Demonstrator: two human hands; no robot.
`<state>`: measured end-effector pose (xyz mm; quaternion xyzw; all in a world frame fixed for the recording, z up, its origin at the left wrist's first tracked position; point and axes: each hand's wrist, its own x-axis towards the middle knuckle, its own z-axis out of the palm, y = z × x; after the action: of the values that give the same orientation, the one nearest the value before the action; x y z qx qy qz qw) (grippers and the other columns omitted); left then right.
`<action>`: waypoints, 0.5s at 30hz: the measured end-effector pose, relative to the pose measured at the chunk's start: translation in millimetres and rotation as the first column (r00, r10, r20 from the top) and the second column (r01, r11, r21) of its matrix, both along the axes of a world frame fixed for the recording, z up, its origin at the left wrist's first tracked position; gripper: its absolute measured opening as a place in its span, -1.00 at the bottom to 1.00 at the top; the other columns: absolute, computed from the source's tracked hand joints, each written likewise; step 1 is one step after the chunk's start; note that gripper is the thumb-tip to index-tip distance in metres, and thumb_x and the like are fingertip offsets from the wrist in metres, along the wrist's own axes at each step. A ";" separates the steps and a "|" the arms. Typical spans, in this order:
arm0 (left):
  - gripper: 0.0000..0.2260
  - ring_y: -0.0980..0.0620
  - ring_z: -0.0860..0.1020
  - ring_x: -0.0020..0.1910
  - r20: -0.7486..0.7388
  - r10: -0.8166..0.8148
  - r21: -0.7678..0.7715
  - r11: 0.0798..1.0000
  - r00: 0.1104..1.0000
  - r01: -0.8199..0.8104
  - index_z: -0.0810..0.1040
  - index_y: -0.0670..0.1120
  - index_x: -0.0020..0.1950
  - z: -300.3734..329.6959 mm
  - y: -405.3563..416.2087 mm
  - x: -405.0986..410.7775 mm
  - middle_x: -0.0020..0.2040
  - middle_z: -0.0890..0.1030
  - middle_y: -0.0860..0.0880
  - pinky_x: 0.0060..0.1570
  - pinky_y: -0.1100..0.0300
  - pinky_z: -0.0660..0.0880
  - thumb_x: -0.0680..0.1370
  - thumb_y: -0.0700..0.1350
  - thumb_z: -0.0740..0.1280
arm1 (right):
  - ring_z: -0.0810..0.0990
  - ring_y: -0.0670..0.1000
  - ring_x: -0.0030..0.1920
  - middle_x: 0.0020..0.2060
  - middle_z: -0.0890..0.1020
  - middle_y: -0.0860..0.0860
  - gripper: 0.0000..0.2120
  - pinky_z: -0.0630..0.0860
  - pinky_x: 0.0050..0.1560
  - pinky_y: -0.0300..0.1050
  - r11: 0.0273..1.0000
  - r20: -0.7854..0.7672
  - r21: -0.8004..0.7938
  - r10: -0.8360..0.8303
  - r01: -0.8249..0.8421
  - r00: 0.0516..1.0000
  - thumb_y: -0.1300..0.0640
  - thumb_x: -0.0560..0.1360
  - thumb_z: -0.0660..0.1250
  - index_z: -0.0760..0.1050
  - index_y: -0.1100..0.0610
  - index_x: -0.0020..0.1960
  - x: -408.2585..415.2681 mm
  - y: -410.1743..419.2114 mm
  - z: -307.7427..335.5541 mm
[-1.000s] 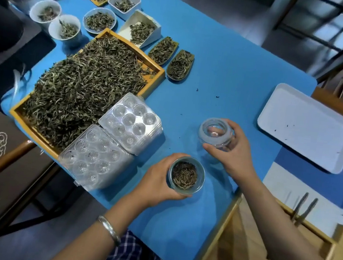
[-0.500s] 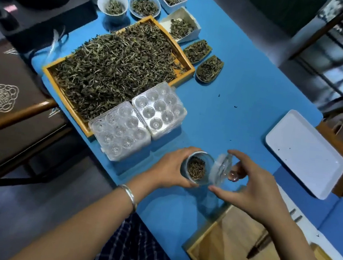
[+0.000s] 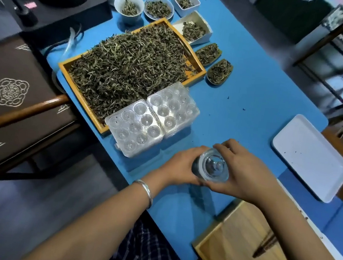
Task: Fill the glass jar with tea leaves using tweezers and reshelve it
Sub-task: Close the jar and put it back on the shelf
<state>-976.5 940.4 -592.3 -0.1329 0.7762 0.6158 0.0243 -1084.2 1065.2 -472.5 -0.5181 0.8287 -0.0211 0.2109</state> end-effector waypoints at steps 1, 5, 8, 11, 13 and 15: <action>-0.34 0.14 0.57 0.07 -0.002 -0.001 -0.001 1.000 1.000 0.001 0.47 0.11 0.29 -0.7 -0.2 -0.2 0.09 0.61 0.11 0.06 0.22 0.50 0.23 -0.04 0.61 | 0.53 0.03 0.01 0.09 0.45 -0.03 -0.21 0.55 -0.13 0.03 1.000 0.000 -0.013 -0.007 0.007 1.000 -0.36 0.22 0.40 0.38 0.05 0.31 0.8 1.9 -1.5; -0.36 0.27 0.56 0.02 0.028 -0.011 -0.016 1.000 1.000 0.011 0.44 0.24 0.25 -0.3 -0.7 -1.1 0.04 0.60 0.22 -0.05 0.38 0.46 0.20 0.11 0.54 | 0.52 0.02 0.06 0.13 0.48 0.00 -0.15 0.52 -0.08 -0.09 0.997 0.011 -0.069 -0.019 0.020 1.000 -0.30 0.23 0.42 0.35 0.11 0.39 2.2 6.9 -5.5; -0.37 0.38 0.53 0.00 0.028 -0.023 -0.037 0.999 0.999 0.024 0.43 0.25 0.22 -0.2 -2.3 -2.3 -0.01 0.57 0.32 -0.12 0.49 0.38 0.21 0.10 0.57 | 0.53 0.02 0.08 0.09 0.53 -0.02 -0.16 0.50 -0.02 -0.11 0.993 0.041 -0.105 -0.051 0.055 0.998 -0.29 0.22 0.44 0.38 0.10 0.38 0.3 9.4 -8.2; -0.39 0.40 0.53 0.01 0.025 -0.037 -0.045 0.998 0.999 0.038 0.44 0.27 0.21 -1.9 -4.3 -3.4 0.00 0.59 0.31 -0.12 0.54 0.34 0.24 0.05 0.62 | 0.53 0.00 0.12 0.12 0.53 -0.05 -0.17 0.50 0.00 -0.11 0.988 0.053 -0.123 -0.083 0.089 0.995 -0.28 0.22 0.44 0.37 0.05 0.39 2.8 10.5 -12.1; -0.38 0.38 0.54 0.04 0.014 -0.027 -0.026 0.999 1.000 0.027 0.42 0.32 0.21 -2.2 -3.4 -2.8 0.04 0.60 0.29 -0.07 0.54 0.35 0.23 0.12 0.59 | 0.50 0.00 0.17 0.18 0.50 -0.04 -0.16 0.46 0.00 -0.12 0.987 0.063 -0.125 -0.095 0.102 0.993 -0.29 0.23 0.42 0.33 0.05 0.41 5.0 13.2 -15.1; -0.39 0.38 0.54 0.07 0.005 -0.018 -0.018 1.000 1.000 0.018 0.40 0.38 0.20 -1.6 -2.0 -2.1 0.06 0.59 0.33 -0.04 0.53 0.35 0.21 0.18 0.56 | 0.49 0.01 0.19 0.21 0.50 -0.02 -0.15 0.45 0.06 -0.10 0.983 0.111 -0.137 -0.106 0.121 0.988 -0.29 0.25 0.43 0.32 0.06 0.42 5.1 16.0 -15.9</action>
<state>-978.6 938.4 -593.8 -0.1276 0.7827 0.6083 0.0308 -1079.1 1081.2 -488.4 -0.4819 0.8413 -0.1192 0.2140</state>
